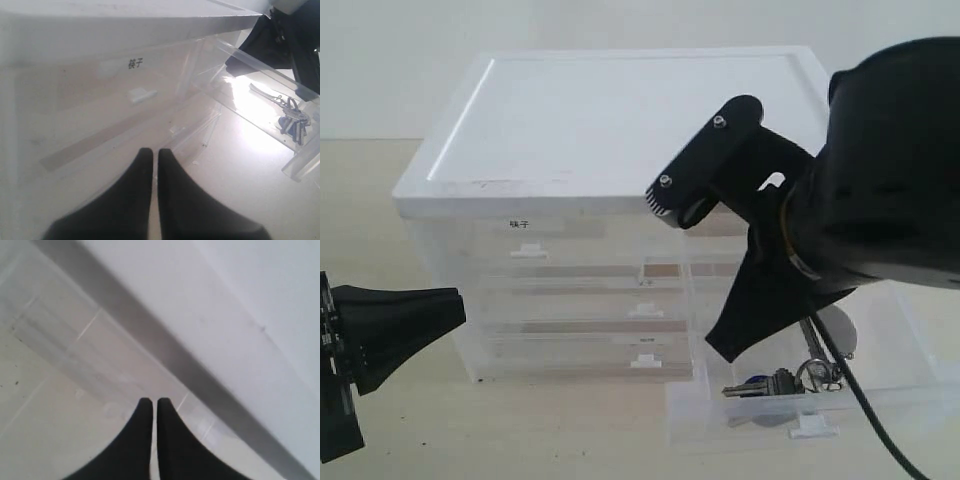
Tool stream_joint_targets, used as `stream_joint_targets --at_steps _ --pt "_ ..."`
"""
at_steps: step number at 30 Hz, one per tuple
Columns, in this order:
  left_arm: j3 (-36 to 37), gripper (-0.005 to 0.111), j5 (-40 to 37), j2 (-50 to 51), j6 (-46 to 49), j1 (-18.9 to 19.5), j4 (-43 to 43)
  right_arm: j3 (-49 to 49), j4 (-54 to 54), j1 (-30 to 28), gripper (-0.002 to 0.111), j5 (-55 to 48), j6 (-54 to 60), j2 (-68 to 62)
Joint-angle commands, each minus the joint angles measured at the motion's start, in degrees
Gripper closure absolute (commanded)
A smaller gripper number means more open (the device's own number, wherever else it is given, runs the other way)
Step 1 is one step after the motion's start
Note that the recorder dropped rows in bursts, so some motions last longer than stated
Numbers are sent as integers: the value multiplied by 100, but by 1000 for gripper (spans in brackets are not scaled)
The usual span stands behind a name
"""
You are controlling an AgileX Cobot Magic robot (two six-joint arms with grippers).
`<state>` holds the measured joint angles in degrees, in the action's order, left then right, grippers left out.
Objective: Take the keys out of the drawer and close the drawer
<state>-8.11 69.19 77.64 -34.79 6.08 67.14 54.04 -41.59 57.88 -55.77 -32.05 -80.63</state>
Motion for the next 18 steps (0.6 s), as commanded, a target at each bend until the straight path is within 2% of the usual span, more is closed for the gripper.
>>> stream_joint_targets --at_steps 1,5,7,9,10,11,18 --pt "1 102 77 41 -33 9 -46 7 214 -11 108 113 279 107" --pt "1 102 77 41 -33 9 -45 164 1285 -11 108 290 1585 460" --pt "1 102 77 41 -33 9 -27 318 1783 -11 102 216 1980 706" --pt "1 102 77 41 -33 9 -30 530 2554 -11 83 -343 3003 973" --pt "1 102 77 41 -33 9 -30 559 2854 -11 68 -907 3690 1004" --pt "1 102 77 41 -33 9 -30 549 2819 -11 63 -1051 3803 1004" --pt "1 102 77 41 -33 9 -37 536 2391 -23 67 -1419 4194 386"
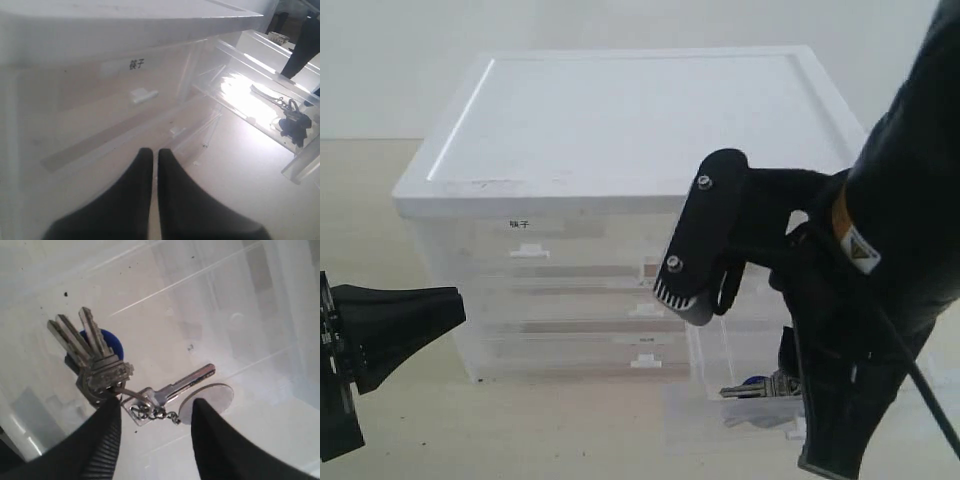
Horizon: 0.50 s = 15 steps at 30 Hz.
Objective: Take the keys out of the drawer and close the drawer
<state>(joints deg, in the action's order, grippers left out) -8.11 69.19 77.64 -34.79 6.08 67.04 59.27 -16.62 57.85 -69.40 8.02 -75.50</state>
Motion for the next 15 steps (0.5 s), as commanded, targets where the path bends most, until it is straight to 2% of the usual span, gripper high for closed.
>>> stream_joint_targets --at_steps 1,15 --pt "1 102 77 41 -33 9 -40 12 -94 -19 67 -40 196 -172" --pt "1 102 77 41 -33 9 -22 12 -37 -19 67 35 546 -183"
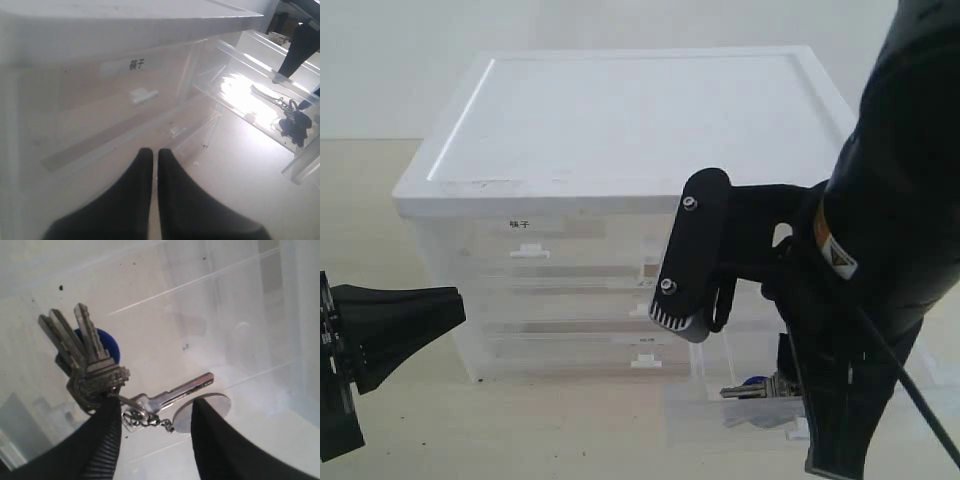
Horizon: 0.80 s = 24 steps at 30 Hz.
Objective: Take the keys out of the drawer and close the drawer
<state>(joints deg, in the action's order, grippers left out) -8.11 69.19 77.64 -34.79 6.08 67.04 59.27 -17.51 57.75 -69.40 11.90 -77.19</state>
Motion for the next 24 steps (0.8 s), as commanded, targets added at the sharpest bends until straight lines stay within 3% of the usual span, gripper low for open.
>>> stream_joint_targets --at_steps 1,12,14,18,24 --pt "1 102 77 41 -33 9 -22 12 68 -10 67 63 158 -26" --pt "1 102 77 41 -33 9 -2 2 -653 -10 67 150 -303 -555" --pt "1 102 77 41 -33 9 -2 2 -774 -10 74 233 -367 -543" --pt "1 102 77 41 -33 9 -2 2 -1495 -10 106 461 -949 -533" --pt "1 102 77 41 -33 9 27 2 -2303 -10 108 647 -1791 -533"
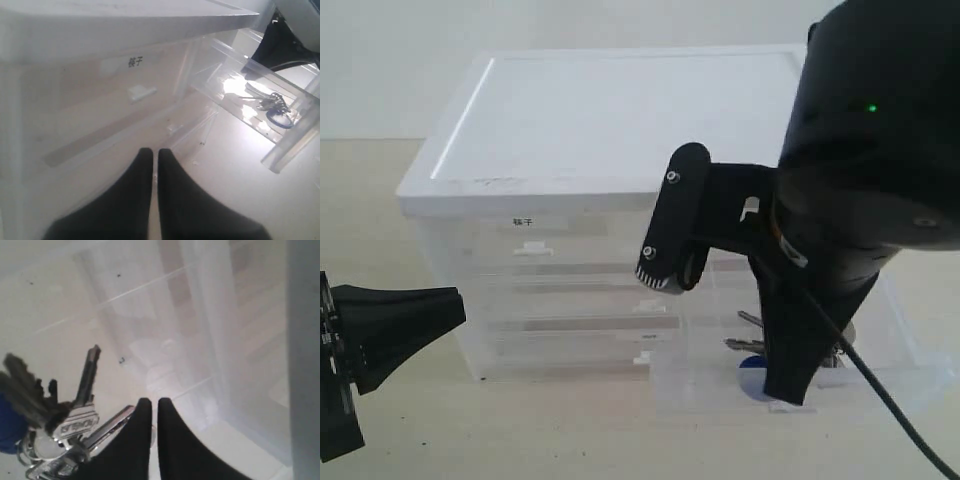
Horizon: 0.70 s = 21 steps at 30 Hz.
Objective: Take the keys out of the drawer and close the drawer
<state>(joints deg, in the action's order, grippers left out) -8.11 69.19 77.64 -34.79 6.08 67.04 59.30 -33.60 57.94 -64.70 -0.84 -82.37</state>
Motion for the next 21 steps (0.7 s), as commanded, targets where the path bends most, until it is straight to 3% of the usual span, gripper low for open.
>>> stream_joint_targets --at_steps 1,6,12,21 --pt "1 102 77 41 -33 9 27 -1 -678 -29 108 177 -516 -4" --pt "1 102 77 41 -33 9 27 -1 74 -29 106 488 -68 232" --pt "1 102 77 41 -33 9 43 -1 932 -29 65 683 487 696" --pt "1 102 77 41 -33 9 137 -1 1353 -29 64 640 591 393"
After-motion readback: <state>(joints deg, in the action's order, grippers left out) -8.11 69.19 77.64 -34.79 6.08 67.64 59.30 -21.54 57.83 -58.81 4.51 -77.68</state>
